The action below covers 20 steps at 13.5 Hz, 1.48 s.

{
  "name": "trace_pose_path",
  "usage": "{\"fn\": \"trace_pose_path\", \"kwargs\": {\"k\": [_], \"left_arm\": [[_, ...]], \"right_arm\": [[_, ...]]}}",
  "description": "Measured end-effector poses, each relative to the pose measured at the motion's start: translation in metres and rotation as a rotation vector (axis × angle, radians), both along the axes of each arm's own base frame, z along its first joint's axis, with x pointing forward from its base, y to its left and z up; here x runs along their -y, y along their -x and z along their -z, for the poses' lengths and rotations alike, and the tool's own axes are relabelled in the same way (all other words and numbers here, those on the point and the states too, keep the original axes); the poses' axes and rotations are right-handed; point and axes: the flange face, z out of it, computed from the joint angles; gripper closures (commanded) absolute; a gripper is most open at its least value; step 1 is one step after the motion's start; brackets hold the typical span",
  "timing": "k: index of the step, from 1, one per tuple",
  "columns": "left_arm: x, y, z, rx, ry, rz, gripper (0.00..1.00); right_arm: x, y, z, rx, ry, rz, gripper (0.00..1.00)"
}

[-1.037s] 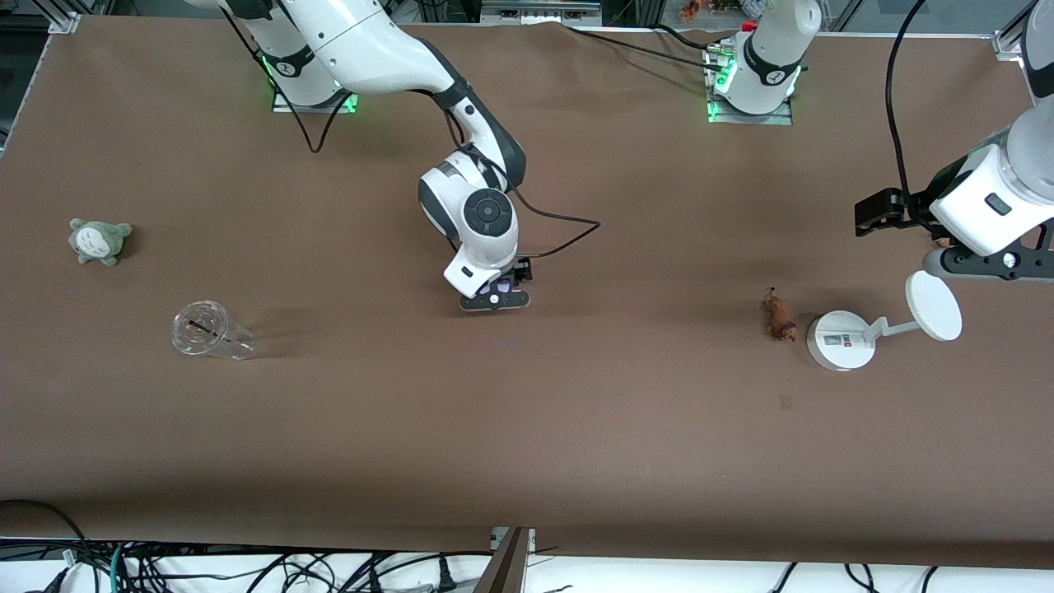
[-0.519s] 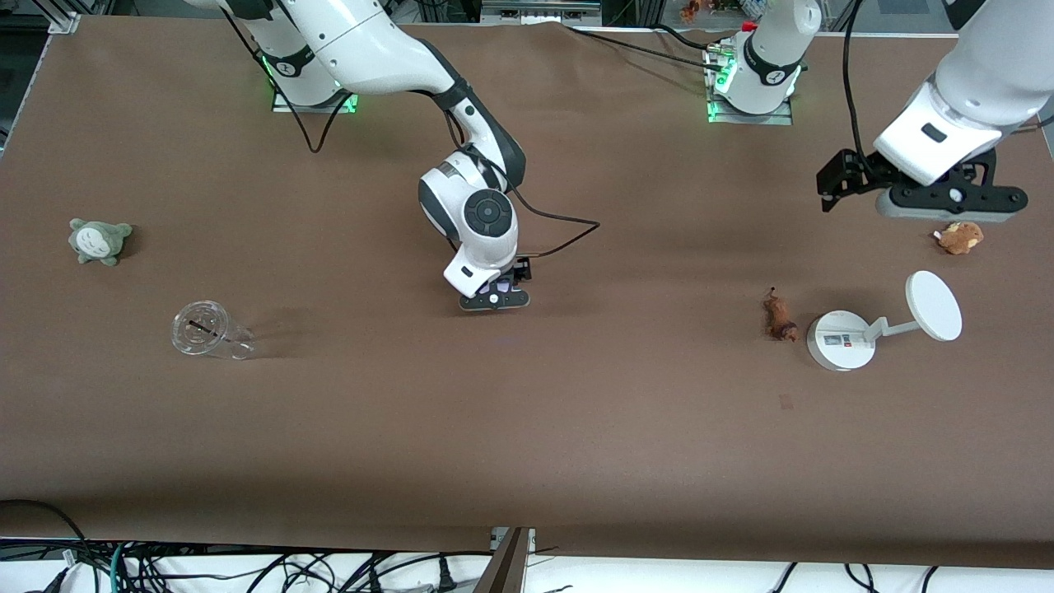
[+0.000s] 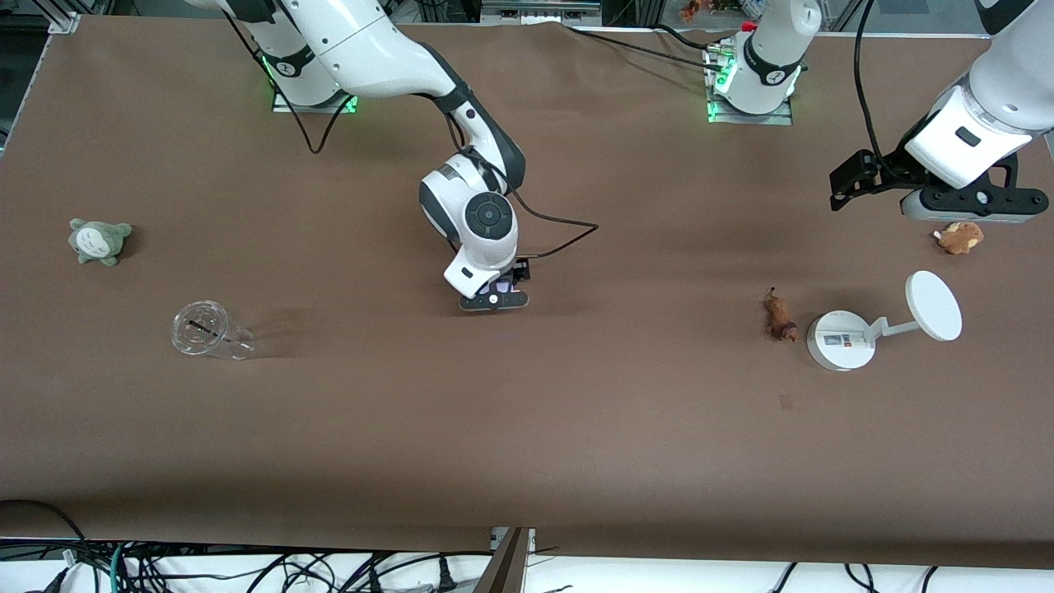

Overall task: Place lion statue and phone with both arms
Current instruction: 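Raise the open left gripper away from the lion statue, then carry the held phone with the right gripper toward the glass cup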

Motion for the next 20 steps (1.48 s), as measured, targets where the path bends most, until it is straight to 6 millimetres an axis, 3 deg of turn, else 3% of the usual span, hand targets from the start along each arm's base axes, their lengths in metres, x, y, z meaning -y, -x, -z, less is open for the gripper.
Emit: {"fn": "trace_pose_path", "kwargs": {"k": [2,3,4,7,9,11,15,18,20], "left_arm": [[-0.001,0.0,0.0,0.001,-0.012,0.002,0.0],[-0.001,0.0,0.0,0.001,-0.017,0.003,0.0],[-0.001,0.0,0.0,0.002,-0.018,0.003,0.0],[-0.001,0.0,0.0,0.002,-0.019,0.003,0.0],[-0.001,0.0,0.0,0.002,-0.019,0.004,0.0],[-0.001,0.0,0.0,0.002,-0.019,0.004,0.0],[-0.001,0.0,0.001,0.001,-0.019,0.004,0.0],[-0.001,0.0,0.001,0.0,-0.019,0.004,0.0],[-0.001,0.0,0.001,0.0,-0.019,0.004,0.0]], "right_arm": [[-0.002,-0.001,-0.002,0.004,-0.005,-0.001,0.3],[-0.001,-0.001,-0.002,0.004,-0.005,-0.001,0.47],[-0.001,-0.001,-0.002,0.004,-0.005,0.0,0.5],[0.002,-0.005,-0.003,0.008,-0.004,0.005,0.5],[0.016,-0.021,-0.008,0.021,-0.006,0.021,0.49],[0.052,-0.056,-0.021,0.04,-0.017,0.047,0.49],[0.166,-0.125,-0.041,0.051,0.001,0.089,0.49],[0.242,-0.149,-0.041,0.012,0.06,0.061,0.49],[0.275,-0.155,-0.038,-0.02,0.07,0.043,0.49]]}}
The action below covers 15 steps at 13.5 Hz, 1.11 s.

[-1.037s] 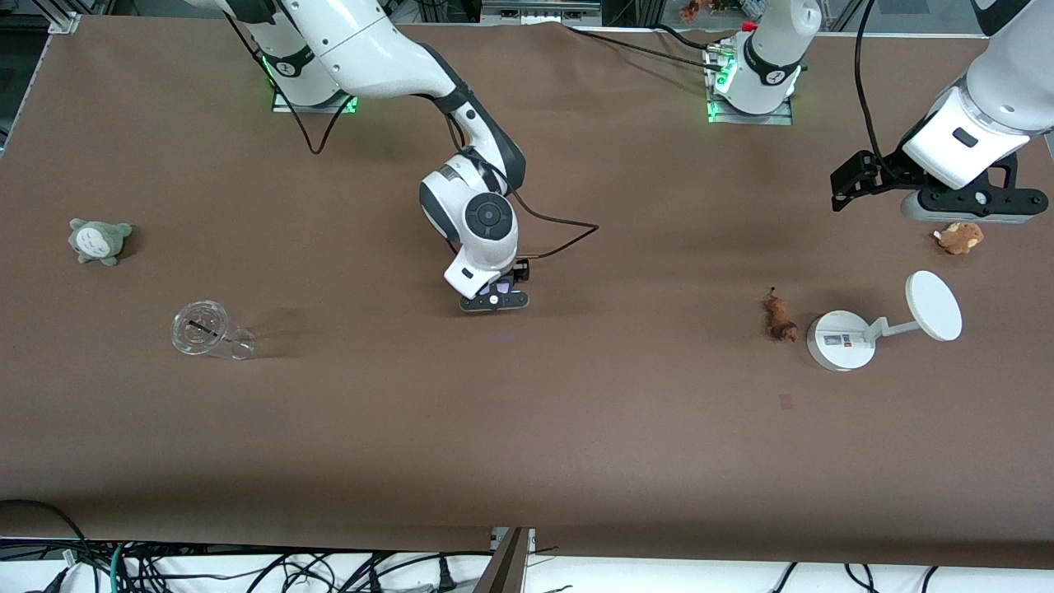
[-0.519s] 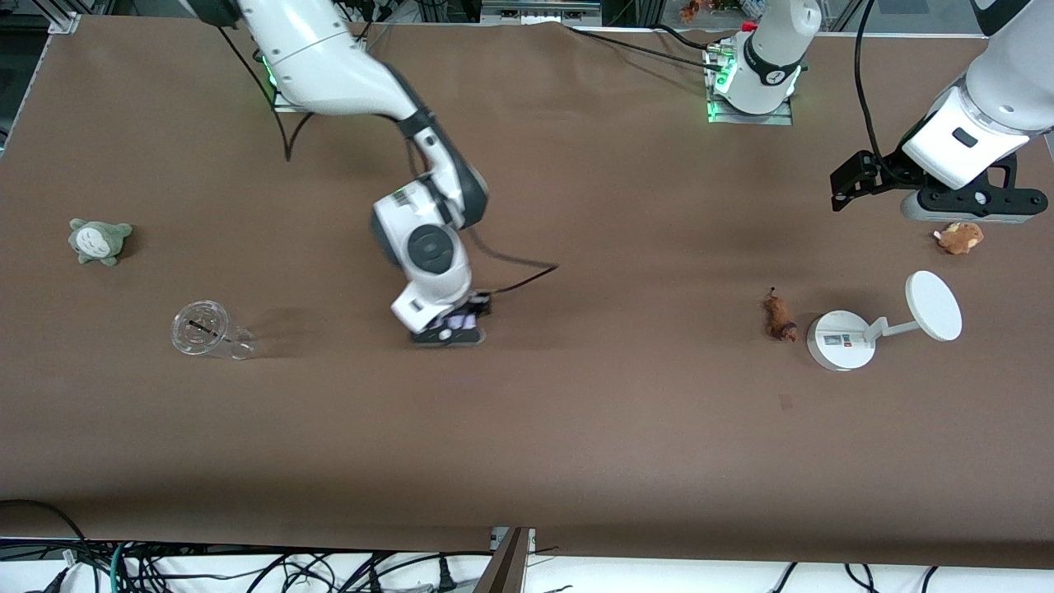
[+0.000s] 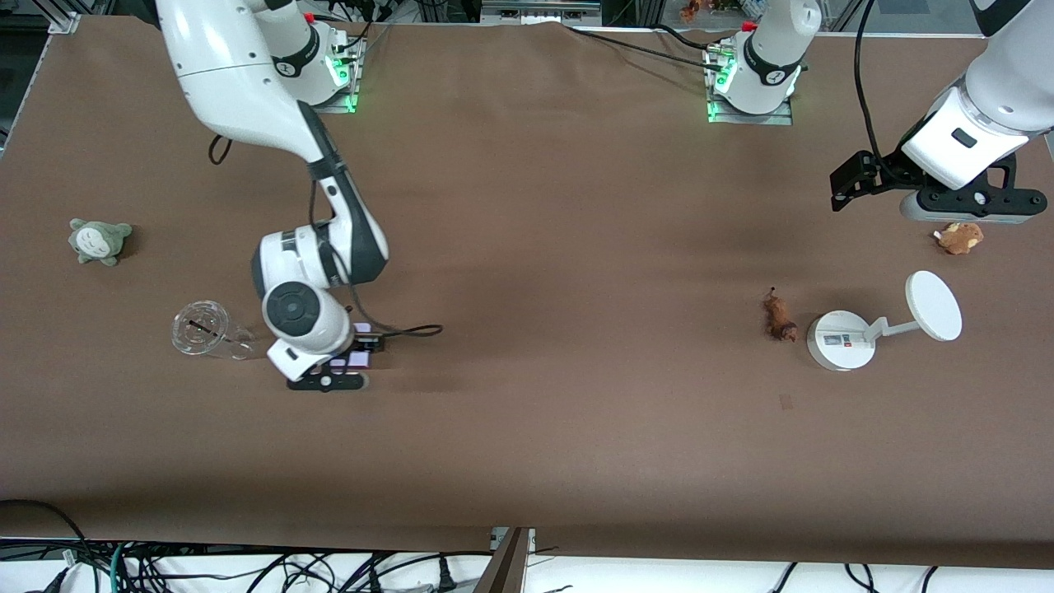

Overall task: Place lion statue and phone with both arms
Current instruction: 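Carry the held phone with the right gripper toward the glass cup, then lower the phone beside the glass cup and open the right gripper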

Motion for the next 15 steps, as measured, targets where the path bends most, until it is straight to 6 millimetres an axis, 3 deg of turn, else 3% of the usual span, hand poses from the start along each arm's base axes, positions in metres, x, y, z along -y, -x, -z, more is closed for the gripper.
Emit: {"fn": "trace_pose_path", "kwargs": {"k": [5,15], "left_arm": [[0.0,0.0,0.001,-0.004,0.0,0.0,0.0],[0.0,0.0,0.003,-0.007,-0.001,-0.001,0.0]], "right_arm": [[0.041,0.002,0.013,-0.084,0.005,-0.064,0.49],[0.085,-0.003,0.017,-0.1,0.011,-0.039,0.49]]}}
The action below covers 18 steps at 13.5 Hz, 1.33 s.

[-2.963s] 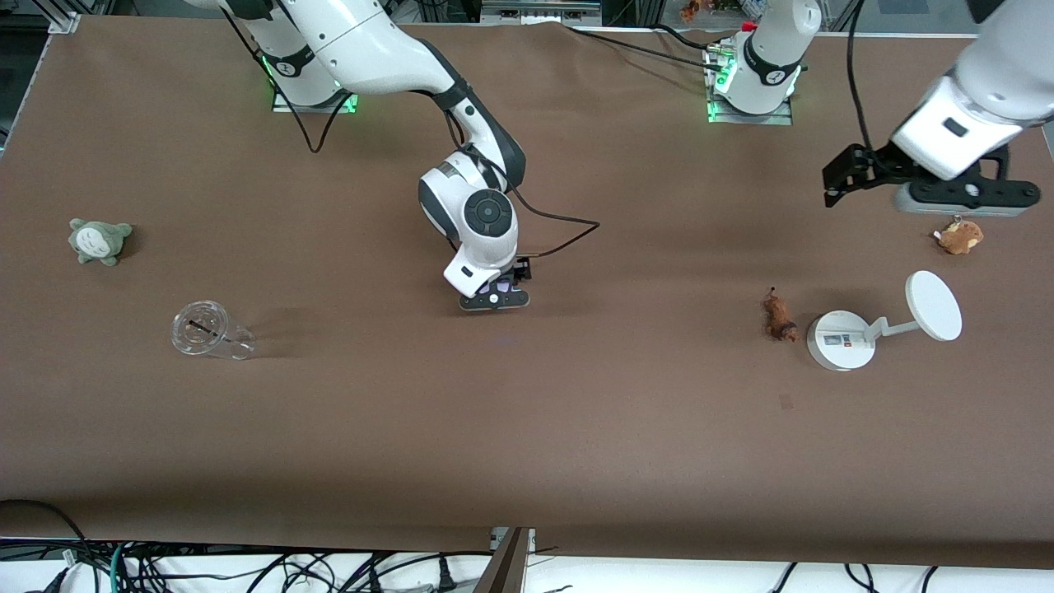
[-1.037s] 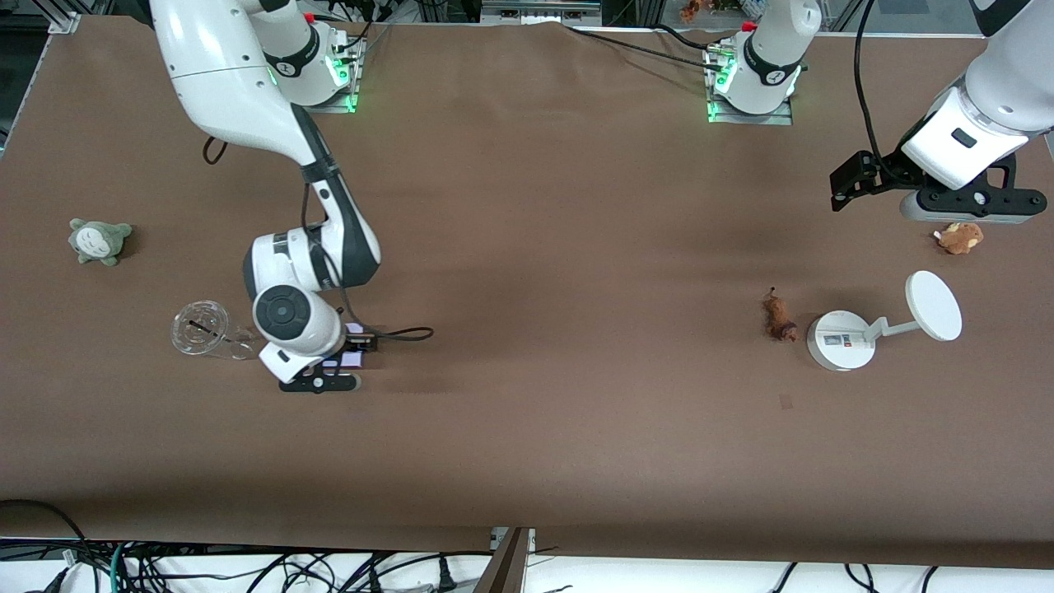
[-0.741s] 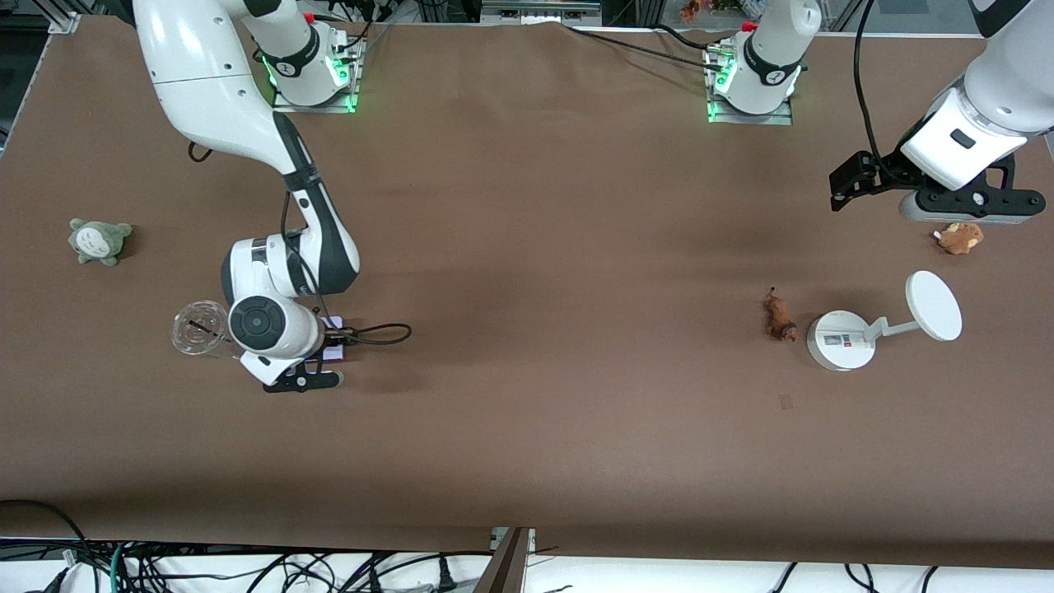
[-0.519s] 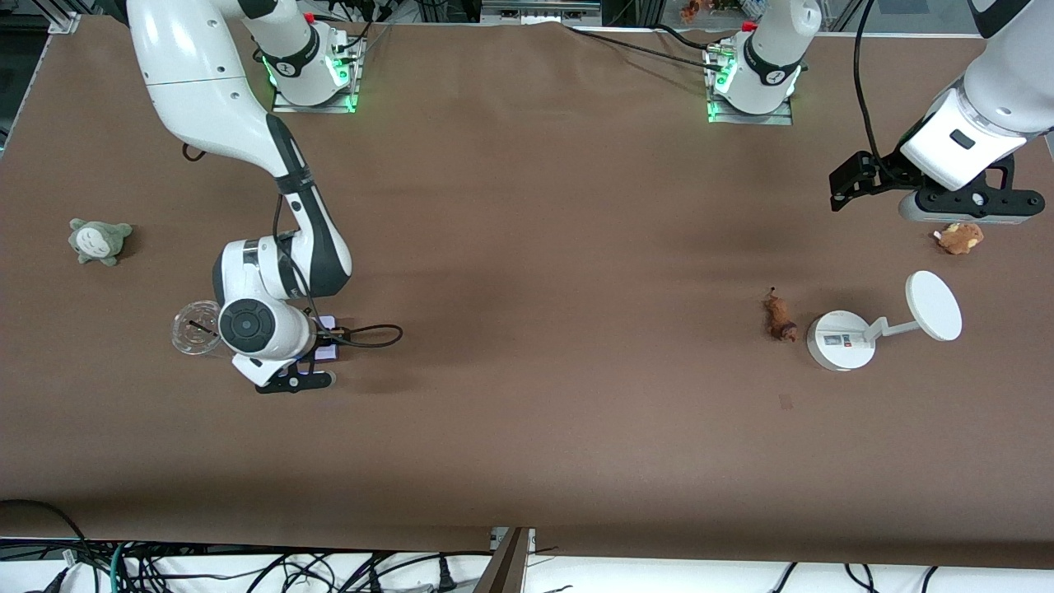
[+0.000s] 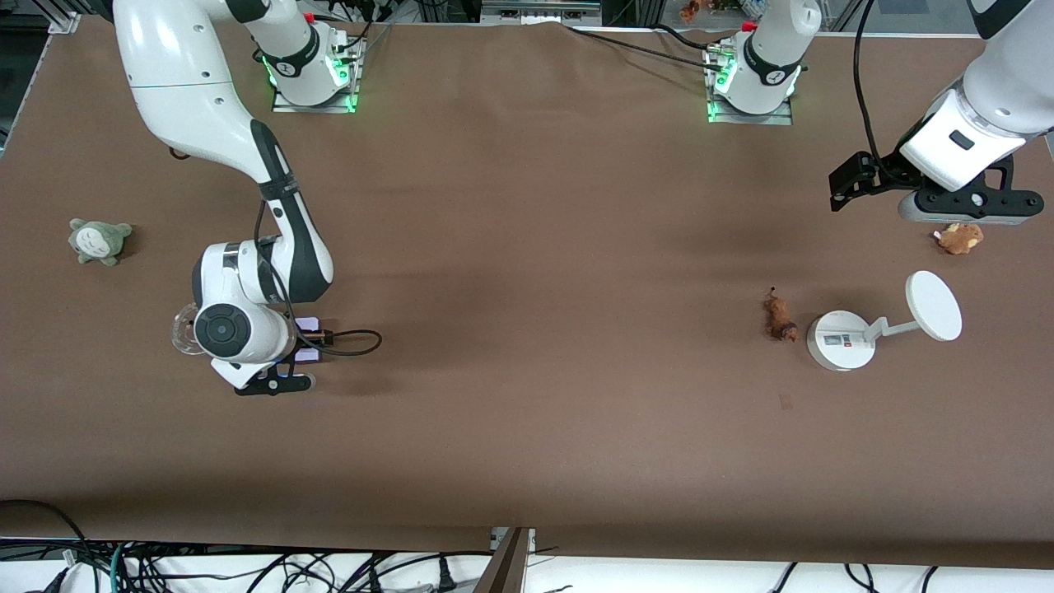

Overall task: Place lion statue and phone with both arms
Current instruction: 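Lower the phone beside the glass cup and open the right gripper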

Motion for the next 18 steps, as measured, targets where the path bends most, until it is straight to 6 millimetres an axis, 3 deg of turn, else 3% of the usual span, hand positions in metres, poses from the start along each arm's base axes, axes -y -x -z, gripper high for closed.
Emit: {"fn": "trace_pose_path", "kwargs": {"k": [2,6,11,12,14,18], "left_arm": [[0.0,0.0,0.0,0.0,0.0,0.0,0.0],[0.0,0.0,0.0,0.0,0.0,0.0,0.0],[-0.001,0.0,0.0,0.0,0.0,-0.001,0.0],[-0.001,0.0,0.0,0.0,0.0,-0.001,0.0],[-0.001,0.0,0.0,0.0,0.0,-0.001,0.0],[-0.001,0.0,0.0,-0.001,0.0,-0.001,0.0]], "right_arm": [[0.002,0.0,0.001,-0.002,0.001,0.004,0.48],[0.006,0.0,0.002,-0.003,0.001,0.008,0.36],[0.006,0.001,0.009,-0.008,0.003,0.008,0.34],[0.007,0.001,0.01,-0.008,0.004,0.008,0.29],[0.007,0.001,0.011,-0.007,0.004,0.008,0.0],[0.006,-0.001,0.008,-0.001,0.002,0.006,0.0]]}}
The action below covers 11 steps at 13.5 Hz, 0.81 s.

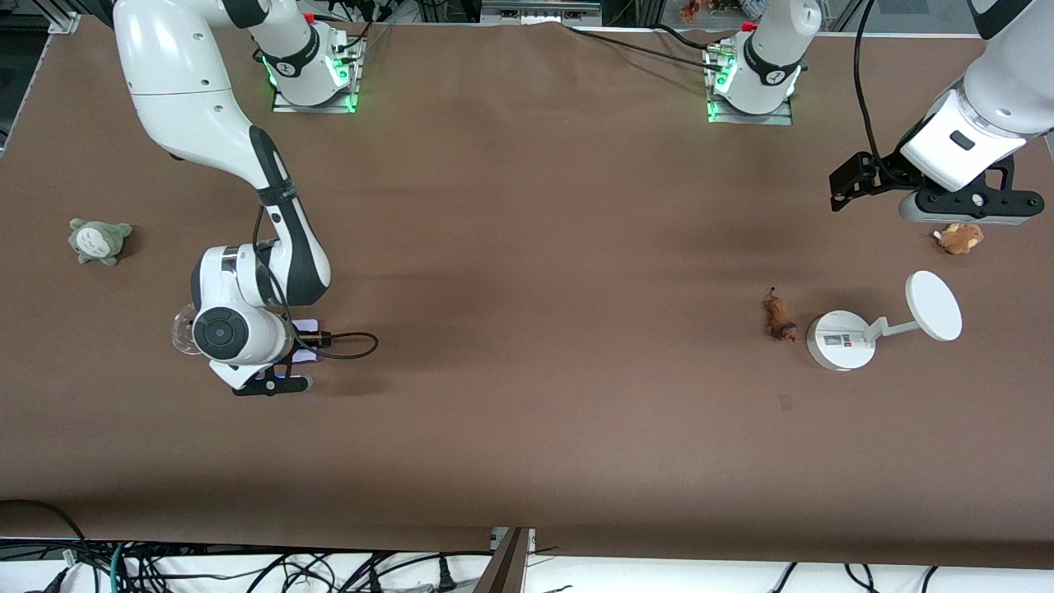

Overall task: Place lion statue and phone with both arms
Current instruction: 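Lower the phone beside the glass cup and open the right gripper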

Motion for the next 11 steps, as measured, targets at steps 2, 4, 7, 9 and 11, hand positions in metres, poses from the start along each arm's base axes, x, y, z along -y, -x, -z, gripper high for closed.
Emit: {"fn": "trace_pose_path", "kwargs": {"k": [2,4,7,9,11], "left_arm": [[0.0,0.0,0.0,-0.003,0.0,0.0,0.0],[0.0,0.0,0.0,-0.003,0.0,0.0,0.0],[0.0,0.0,0.001,-0.004,0.0,0.0,0.0],[0.0,0.0,0.001,-0.004,0.0,0.0,0.0],[0.0,0.0,0.001,-0.004,0.0,0.0,0.0]], "right_arm": [[-0.001,-0.003,-0.005,0.011,-0.003,-0.002,0.0],[-0.005,-0.009,-0.016,0.034,-0.008,-0.01,0.0],[-0.015,-0.018,-0.039,0.075,-0.02,-0.024,0.0],[-0.018,-0.023,-0.062,0.112,-0.03,-0.027,0.0],[-0.019,-0.029,-0.096,0.162,-0.044,-0.027,0.0]]}}
